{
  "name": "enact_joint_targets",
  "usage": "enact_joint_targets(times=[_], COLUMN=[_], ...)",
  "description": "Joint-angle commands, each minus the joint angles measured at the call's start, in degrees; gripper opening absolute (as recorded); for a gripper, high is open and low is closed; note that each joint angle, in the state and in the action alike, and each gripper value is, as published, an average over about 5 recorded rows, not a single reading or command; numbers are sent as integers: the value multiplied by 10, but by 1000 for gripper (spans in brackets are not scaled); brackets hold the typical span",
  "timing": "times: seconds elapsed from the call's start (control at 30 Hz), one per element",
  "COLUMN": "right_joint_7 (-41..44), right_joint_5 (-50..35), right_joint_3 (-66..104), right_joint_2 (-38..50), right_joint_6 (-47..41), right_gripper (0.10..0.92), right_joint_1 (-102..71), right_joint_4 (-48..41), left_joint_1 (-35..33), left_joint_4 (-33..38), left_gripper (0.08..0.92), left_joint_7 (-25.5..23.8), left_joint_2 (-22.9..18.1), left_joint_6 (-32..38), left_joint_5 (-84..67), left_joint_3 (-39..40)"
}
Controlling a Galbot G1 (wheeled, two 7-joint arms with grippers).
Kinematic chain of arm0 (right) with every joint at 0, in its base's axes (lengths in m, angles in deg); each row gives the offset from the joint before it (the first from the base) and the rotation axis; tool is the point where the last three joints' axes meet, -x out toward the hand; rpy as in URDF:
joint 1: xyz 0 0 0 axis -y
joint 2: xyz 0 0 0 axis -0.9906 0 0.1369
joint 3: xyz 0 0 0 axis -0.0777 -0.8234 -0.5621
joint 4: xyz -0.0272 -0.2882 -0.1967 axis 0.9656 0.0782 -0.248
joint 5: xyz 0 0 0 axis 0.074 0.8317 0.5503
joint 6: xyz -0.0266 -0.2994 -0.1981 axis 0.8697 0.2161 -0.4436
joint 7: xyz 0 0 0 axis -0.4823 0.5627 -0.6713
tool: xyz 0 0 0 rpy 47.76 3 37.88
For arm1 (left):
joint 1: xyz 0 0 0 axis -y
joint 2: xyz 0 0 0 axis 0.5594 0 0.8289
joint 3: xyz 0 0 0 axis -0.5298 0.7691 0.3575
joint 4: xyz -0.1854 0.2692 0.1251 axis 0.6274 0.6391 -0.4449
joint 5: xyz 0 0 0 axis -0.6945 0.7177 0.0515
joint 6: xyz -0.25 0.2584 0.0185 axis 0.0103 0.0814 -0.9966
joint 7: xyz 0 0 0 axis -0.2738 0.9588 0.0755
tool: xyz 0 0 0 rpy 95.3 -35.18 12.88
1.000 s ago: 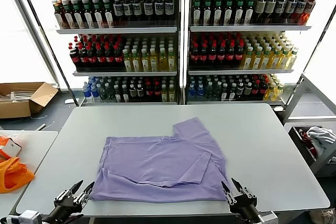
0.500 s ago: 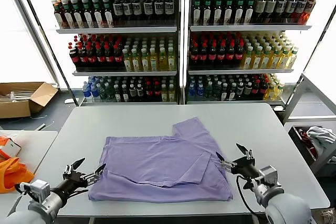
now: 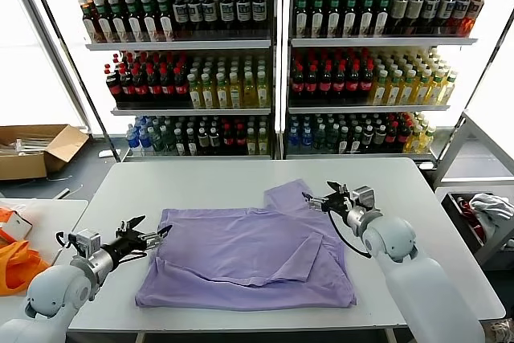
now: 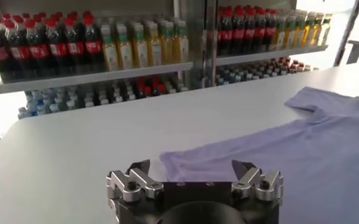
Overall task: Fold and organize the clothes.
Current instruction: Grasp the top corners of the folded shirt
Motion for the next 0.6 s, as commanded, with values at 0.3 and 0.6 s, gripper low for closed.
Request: enact_joint_targets(times=[0.3,0.6], right_joint_7=[13,1], right_joint_5=[25,18], right_joint_3=[-65,-63], right_joint_2=[-59,-79], right_joint_6=[12,-7], right_gripper=[823,812], right_joint_1=[118,119], right_joint_4=[-218,-240], left_joint_1=[150,154], left_joint_4=[-157,-168], left_gripper=[823,788], left_joint_7=[-19,-34], left_joint_2=[-6,-11], left_joint_6=[14,13], left_joint_5=[31,31], left_joint_3=[106,113])
